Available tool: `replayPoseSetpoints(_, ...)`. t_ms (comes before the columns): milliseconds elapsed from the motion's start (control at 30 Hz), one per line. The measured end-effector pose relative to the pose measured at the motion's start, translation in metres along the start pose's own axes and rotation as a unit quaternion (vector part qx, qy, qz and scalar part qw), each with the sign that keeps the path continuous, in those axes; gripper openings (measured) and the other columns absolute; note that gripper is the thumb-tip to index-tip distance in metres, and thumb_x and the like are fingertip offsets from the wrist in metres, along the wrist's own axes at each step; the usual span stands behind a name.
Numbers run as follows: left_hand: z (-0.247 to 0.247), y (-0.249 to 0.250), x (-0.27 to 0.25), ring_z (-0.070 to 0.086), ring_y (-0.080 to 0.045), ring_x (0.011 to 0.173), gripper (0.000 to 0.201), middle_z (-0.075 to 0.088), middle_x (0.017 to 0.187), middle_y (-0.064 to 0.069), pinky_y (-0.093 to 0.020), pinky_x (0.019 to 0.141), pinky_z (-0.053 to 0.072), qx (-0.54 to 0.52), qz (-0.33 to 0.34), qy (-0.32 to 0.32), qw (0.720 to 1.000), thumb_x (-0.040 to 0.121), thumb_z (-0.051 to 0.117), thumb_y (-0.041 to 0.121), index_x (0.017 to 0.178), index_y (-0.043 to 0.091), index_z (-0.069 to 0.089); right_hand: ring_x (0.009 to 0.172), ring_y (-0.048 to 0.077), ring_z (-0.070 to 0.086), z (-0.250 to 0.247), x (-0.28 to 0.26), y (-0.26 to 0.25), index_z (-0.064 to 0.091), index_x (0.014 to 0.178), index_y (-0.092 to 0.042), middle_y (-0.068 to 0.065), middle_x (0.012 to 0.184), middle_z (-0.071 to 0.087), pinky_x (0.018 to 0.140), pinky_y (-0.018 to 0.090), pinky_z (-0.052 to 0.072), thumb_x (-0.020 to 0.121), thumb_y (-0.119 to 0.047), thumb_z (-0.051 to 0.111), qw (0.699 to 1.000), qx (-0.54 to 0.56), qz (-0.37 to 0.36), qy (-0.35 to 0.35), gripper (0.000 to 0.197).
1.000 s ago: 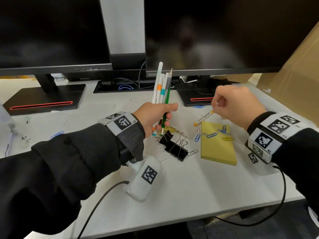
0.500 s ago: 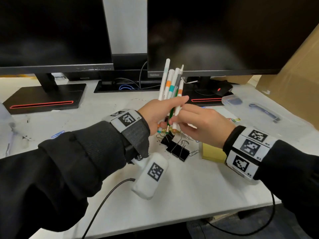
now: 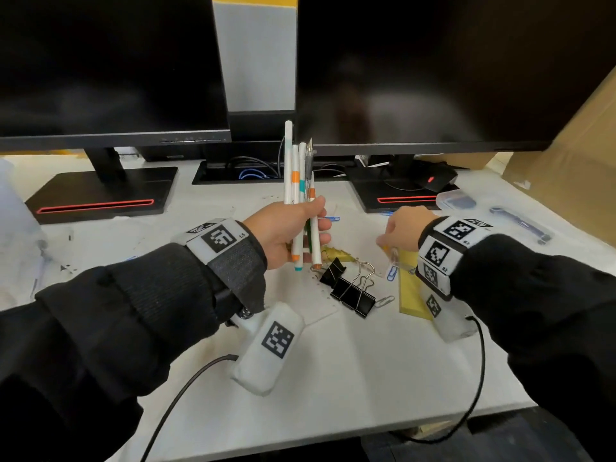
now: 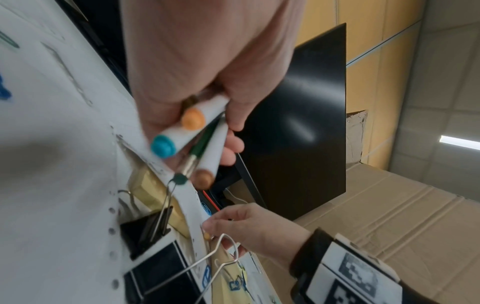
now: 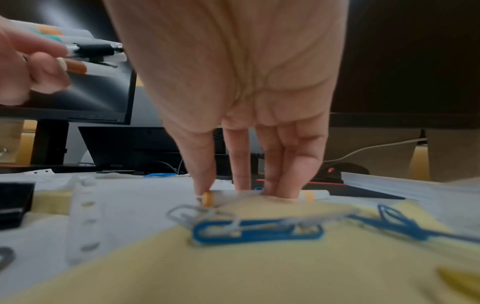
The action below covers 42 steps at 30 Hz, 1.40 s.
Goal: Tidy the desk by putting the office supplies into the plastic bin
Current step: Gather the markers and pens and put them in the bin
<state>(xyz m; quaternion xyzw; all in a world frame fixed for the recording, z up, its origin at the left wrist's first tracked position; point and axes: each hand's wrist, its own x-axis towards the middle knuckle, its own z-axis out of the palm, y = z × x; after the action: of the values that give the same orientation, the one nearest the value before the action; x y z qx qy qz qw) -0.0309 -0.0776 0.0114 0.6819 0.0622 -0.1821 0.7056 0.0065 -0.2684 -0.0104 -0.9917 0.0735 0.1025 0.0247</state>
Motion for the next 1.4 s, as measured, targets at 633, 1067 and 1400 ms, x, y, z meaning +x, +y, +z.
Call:
replayPoseSetpoints(633,-0.009,-0.008,0.001,0.043,-0.009,0.048,0.018,0.048,0.060,0.003,-0.020,0.043,0.048,-0.022,0.033,0.035,0.999,0.089,0.060,0.029,0.094,0.012,0.056,0.099,0.026,0.058,-0.028,-0.044,-0.010,0.046,0.073,-0.010,0.016,0.131,0.053,0.065,0.020,0.044,0.096,-0.004,0.038,0.990,-0.137,-0.013,-0.033,0.025)
replayPoseSetpoints(1067,-0.008,-0.008,0.002,0.054,-0.012,0.051,0.018,0.058,0.064,-0.002,-0.021,0.043,0.045,-0.034,0.151,0.084,0.984,0.081,0.069,0.027,0.090,0.013,0.063,0.084,0.018,0.057,0.010,-0.082,-0.081,0.054,0.113,-0.003,0.008,0.093,0.062,0.075,0.027,0.045,0.092,-0.001,0.042,0.864,0.437,-0.244,0.044,0.024)
replayPoseSetpoints(1400,-0.022,-0.015,-0.006,0.065,-0.017,0.080,0.021,0.069,0.087,-0.008,-0.027,0.072,0.054,0.077,0.173,-0.024,0.982,0.093,0.052,0.027,0.099,0.010,0.063,0.091,0.018,0.060,-0.010,-0.069,-0.091,0.063,0.095,-0.021,0.000,0.091,0.065,0.089,0.036,0.046,0.080,-0.047,0.056,0.771,0.601,-0.202,-0.060,0.031)
